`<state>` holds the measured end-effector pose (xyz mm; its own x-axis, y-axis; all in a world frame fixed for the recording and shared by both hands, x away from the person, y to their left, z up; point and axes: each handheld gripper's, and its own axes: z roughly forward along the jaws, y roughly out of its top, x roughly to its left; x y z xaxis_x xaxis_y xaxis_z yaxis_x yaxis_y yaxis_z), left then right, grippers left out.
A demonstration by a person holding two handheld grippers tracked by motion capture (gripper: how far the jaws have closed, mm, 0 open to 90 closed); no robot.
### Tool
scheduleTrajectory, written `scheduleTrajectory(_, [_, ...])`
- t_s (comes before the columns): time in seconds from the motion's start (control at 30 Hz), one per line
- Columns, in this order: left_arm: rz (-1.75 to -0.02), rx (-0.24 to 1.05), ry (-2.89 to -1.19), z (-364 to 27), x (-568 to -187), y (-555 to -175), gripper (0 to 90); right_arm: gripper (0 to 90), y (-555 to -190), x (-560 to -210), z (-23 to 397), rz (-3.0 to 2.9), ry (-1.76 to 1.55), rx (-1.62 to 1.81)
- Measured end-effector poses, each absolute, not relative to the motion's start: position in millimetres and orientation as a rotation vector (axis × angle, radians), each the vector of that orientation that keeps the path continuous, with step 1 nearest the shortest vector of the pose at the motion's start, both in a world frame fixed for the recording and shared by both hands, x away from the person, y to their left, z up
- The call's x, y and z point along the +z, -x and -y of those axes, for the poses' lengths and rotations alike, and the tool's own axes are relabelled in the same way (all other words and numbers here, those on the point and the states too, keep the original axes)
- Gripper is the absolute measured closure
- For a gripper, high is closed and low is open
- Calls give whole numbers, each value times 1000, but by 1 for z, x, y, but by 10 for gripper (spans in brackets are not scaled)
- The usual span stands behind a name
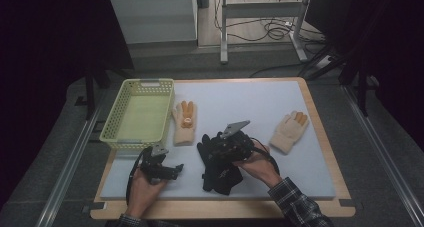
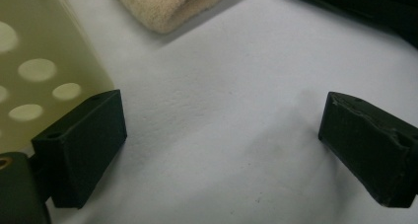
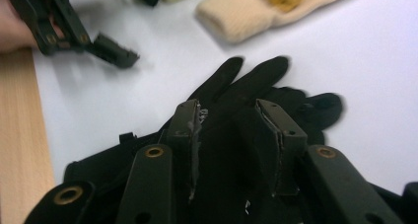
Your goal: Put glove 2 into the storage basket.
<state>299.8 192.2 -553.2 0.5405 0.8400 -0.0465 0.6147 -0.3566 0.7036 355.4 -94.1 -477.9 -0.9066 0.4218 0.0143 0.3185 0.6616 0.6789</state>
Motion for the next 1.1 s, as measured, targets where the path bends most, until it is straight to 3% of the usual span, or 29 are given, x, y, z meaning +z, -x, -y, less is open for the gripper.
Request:
scheduleTrajectory(0.13, [-1167, 424, -2102, -193, -553, -300, 45, 606, -358, -490, 88, -2768, -609, 987])
scheduleTrajectory(0.2, [-1166, 426, -2102, -193, -553, -300, 45, 706, -360, -499, 88, -2779, -636, 950])
scheduleTrajectory(0.33, [-1166, 426, -2102, -193, -553, -300, 45, 788, -357, -500, 88, -2789, -649, 927])
scheduleTrajectory(1.1, [-1173, 425, -2088, -192, -554, -300, 45, 796, -329, -469, 101, -2491, -1030, 1204])
